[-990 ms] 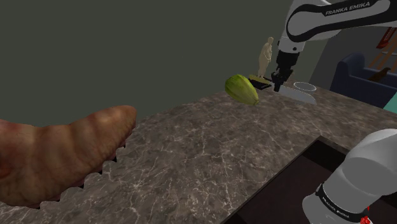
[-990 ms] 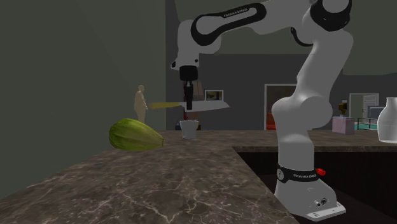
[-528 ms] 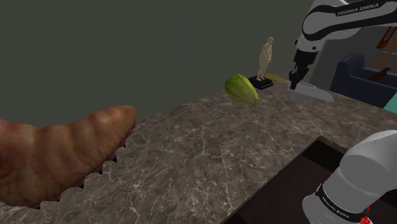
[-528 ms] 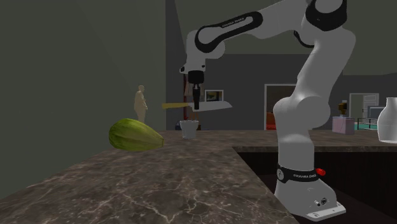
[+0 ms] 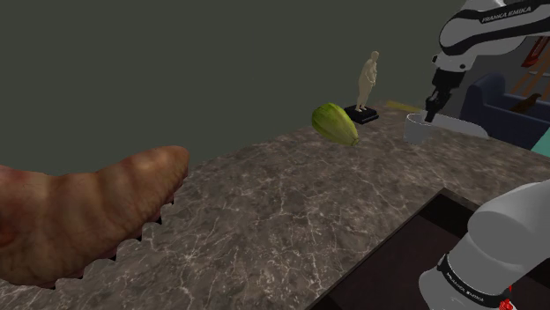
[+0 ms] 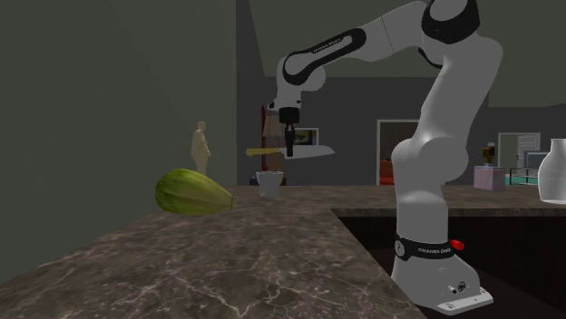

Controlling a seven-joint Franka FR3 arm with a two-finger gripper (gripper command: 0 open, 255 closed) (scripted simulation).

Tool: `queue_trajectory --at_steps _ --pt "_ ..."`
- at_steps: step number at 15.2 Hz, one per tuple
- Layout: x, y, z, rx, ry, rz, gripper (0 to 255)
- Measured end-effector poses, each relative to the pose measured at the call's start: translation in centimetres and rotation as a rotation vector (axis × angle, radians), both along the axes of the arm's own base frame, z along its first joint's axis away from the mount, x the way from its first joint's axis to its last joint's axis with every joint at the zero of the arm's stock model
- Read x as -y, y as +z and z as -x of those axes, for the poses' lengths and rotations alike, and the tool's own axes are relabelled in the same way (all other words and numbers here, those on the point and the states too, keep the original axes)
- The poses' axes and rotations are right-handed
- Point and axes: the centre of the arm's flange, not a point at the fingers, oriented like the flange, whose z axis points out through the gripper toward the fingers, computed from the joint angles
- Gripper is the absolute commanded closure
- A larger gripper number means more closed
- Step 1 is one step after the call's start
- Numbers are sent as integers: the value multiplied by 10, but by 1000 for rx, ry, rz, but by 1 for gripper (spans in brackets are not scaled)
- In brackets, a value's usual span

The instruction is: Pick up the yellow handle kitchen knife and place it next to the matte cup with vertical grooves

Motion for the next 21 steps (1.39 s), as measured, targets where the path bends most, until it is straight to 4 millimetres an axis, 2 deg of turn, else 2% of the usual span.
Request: queue_trajectory --at_steps 3,21 --pt "6 -12 3 0 2 0 255" --pt "7 -106 4 -1 2 0 255"
